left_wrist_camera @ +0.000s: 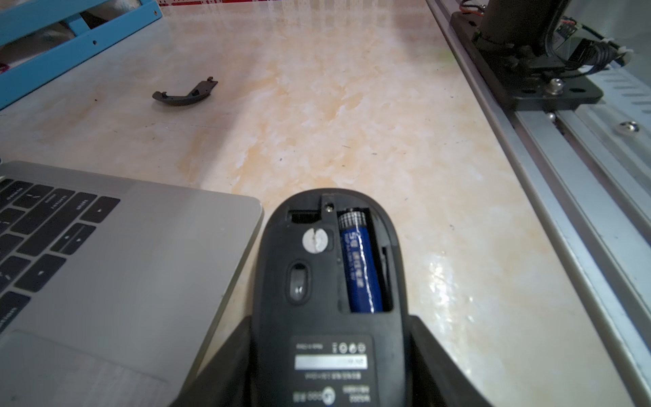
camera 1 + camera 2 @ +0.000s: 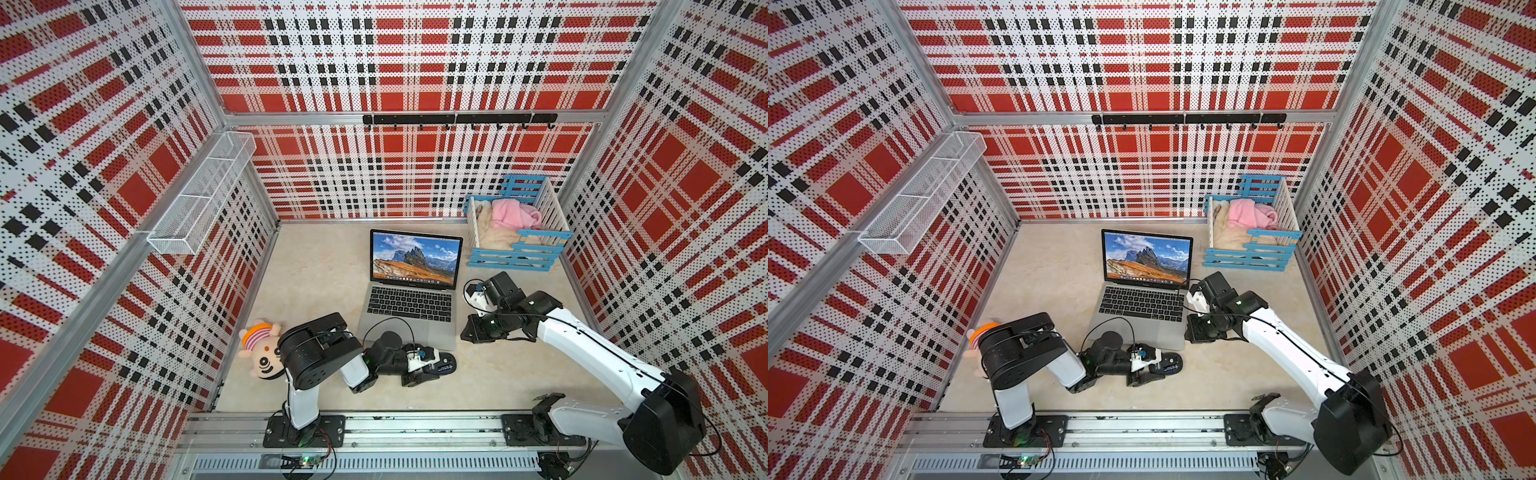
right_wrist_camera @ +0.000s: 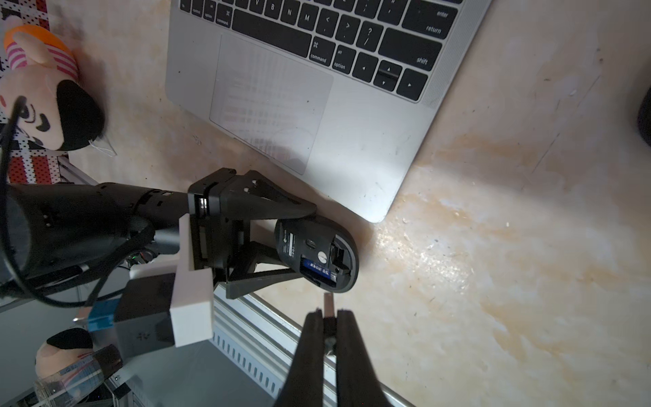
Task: Remove the wireless mouse receiver from the laptop
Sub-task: Insert the USB plug into the mouse.
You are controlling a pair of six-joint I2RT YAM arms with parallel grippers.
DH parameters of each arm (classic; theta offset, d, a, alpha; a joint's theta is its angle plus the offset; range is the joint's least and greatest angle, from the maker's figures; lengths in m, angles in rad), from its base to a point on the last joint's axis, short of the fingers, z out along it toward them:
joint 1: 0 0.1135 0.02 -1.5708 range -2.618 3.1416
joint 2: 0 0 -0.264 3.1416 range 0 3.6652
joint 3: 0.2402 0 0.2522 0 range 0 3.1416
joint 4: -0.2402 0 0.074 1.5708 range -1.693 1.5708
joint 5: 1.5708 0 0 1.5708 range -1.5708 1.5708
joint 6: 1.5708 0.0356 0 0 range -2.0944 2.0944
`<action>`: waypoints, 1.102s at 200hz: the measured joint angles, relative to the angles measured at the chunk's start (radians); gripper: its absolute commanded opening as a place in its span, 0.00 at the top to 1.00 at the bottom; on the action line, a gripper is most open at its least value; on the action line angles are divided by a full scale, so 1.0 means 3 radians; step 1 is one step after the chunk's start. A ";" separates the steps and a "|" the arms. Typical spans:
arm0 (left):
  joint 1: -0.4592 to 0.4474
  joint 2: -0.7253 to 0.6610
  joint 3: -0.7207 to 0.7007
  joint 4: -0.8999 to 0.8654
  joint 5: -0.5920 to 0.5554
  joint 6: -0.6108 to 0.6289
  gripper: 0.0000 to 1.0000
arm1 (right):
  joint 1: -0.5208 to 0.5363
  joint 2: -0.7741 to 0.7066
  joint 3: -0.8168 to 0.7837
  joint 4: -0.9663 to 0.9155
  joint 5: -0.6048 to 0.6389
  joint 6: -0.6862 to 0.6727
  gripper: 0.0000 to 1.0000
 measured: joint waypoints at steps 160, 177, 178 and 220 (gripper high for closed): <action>-0.0145 -0.0381 0.0033 -0.0641 -0.0267 -0.0078 0.62 | 0.0600 0.0687 0.0103 -0.0017 0.0187 0.0214 1.00; -0.0142 -0.0383 0.0047 -0.0668 -0.0266 -0.0058 0.62 | 0.0600 0.0694 0.0085 0.0036 0.0184 0.0240 1.00; -0.0142 -0.0383 0.0048 -0.0669 -0.0266 -0.0058 0.62 | 0.0600 0.0697 0.0083 0.0041 0.0186 0.0242 1.00; -0.0142 -0.0383 0.0093 -0.0736 -0.0266 -0.0023 0.62 | 0.0600 0.0774 -0.0011 0.0188 0.0161 0.0270 1.00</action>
